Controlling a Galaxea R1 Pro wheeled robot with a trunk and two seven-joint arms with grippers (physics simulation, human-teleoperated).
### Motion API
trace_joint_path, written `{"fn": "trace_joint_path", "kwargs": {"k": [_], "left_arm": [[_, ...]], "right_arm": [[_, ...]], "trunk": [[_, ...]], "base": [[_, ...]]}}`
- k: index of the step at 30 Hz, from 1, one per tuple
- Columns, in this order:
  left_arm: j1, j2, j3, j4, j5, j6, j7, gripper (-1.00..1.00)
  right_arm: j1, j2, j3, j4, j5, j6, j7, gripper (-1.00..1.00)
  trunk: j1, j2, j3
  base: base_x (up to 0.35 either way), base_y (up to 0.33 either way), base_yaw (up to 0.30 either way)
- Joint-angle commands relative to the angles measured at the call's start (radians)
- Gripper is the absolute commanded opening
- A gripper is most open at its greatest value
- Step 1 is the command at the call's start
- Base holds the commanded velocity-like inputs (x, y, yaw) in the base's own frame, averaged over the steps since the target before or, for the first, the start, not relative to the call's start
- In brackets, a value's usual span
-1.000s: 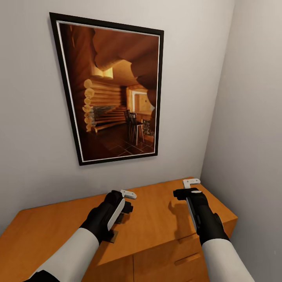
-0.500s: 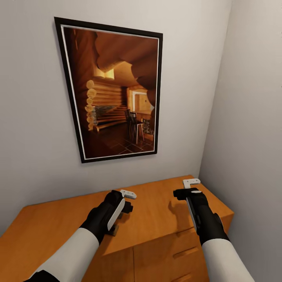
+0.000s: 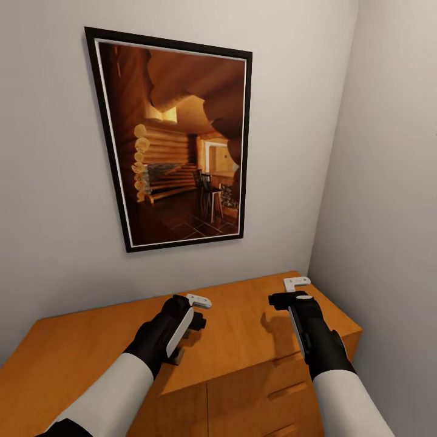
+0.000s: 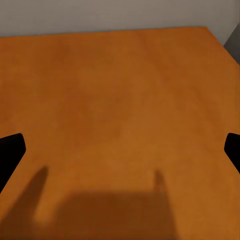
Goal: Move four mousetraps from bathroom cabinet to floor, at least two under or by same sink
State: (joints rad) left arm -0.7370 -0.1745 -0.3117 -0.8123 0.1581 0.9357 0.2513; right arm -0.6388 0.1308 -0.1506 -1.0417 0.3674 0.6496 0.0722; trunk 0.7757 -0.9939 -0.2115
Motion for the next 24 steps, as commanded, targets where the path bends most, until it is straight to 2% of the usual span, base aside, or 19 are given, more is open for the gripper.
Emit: {"fn": "trace_joint_path", "kwargs": {"k": [1,22,24], "left_arm": [[-0.001,0.0,-0.001,-0.001,0.011,0.003,0.01,1.0],[-0.001,0.0,-0.001,-0.002,0.007,0.002,0.012,1.0],[-0.001,0.0,0.0,-0.002,0.007,0.002,0.012,1.0]], "right_arm": [[-0.001,0.001,-0.003,-0.001,0.01,0.004,0.008,1.0],[-0.001,0.001,-0.003,-0.001,0.01,0.004,0.008,1.0],[-0.001,0.001,-0.003,-0.001,0.01,0.004,0.008,1.0]], "trunk": [[0.0,-0.001,-0.001],[0.0,-0.001,-0.001],[0.008,-0.015,-0.008]], "base": [[0.0,0.0,0.0],[0.0,0.0,0.0],[0.0,0.0,0.0]]}}
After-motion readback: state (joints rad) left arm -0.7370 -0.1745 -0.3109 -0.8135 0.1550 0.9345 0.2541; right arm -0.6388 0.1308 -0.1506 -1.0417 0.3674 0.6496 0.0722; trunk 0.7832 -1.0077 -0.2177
